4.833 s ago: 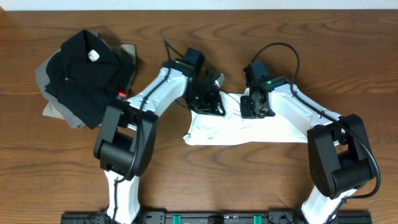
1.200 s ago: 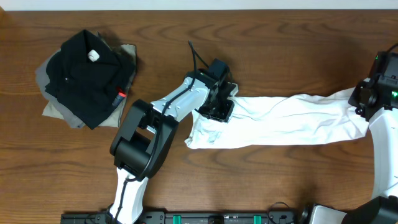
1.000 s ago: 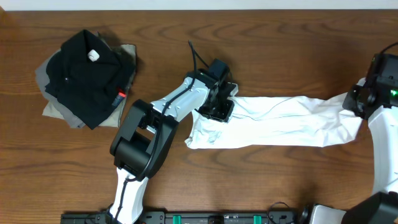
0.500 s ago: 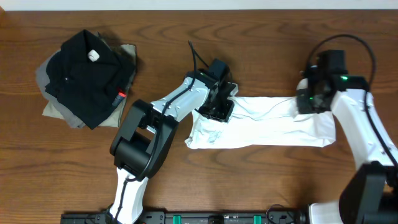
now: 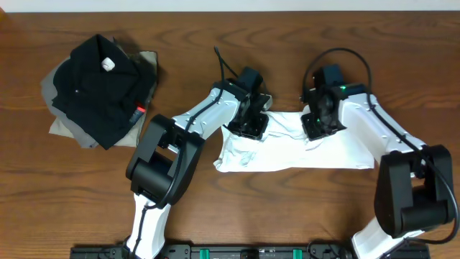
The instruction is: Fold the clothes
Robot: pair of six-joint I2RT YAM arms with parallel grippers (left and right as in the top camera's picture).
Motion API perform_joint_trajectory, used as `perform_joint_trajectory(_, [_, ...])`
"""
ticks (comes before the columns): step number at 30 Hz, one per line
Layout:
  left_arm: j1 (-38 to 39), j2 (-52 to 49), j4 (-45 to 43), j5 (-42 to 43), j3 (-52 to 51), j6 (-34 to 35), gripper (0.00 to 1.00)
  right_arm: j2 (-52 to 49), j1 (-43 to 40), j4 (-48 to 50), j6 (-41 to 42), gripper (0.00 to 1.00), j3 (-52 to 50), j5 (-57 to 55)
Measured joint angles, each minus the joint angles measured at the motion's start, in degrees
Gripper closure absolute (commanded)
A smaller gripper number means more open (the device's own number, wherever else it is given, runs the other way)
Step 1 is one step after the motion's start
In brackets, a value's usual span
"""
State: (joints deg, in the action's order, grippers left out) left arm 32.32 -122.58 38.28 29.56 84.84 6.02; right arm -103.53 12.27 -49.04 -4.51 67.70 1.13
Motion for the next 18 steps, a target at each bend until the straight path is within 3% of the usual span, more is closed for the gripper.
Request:
perform_joint_trajectory(4, [0.0,0.0,-0.02,0.02,0.0,0.0,0.93,-0.09,1.11,-0.5,-0.35,0.83,0.0,0.83])
perform_joint_trajectory(6, [0.0,0.0,0.0,0.02,0.0,0.02,0.86,-0.04,1.33,-0.5,-1.25,0.67,0.0,1.31])
perform_joint_trajectory(8, [0.0,0.0,-0.02,0.02,0.0,0.09,0.83,0.24,1.36,-0.81,-2.12,0.59,0.0,1.84])
perform_joint_trajectory(10, [0.0,0.0,-0.04,0.0,0.0,-0.07,0.71,0.85,1.31,-1.09,-3.69,0.58,0.0,2.29])
perform_joint_trajectory(13, [-0.07,0.0,-0.04,0.07,0.02,0.24,0.69,2.75,0.96,-0.81,-5.55,0.56,-0.02,4.44])
perform_joint_trajectory(14, [-0.15,0.0,-0.04,0.07,0.02,0.22,0.7,3.48,0.72,-0.57,-6.19,0.6,0.0,5.46])
perform_joint_trajectory(16, [-0.46,0.02,0.09,0.17,0.02,0.22,0.7,5.33,-0.04,0.33,-7.28,0.94,-0.02,7.32])
perform_joint_trajectory(18, [-0.94,0.11,0.59,0.2,0.07,0.2,0.7,7.08,-1.51,1.18,-6.08,0.99,-0.02,8.11])
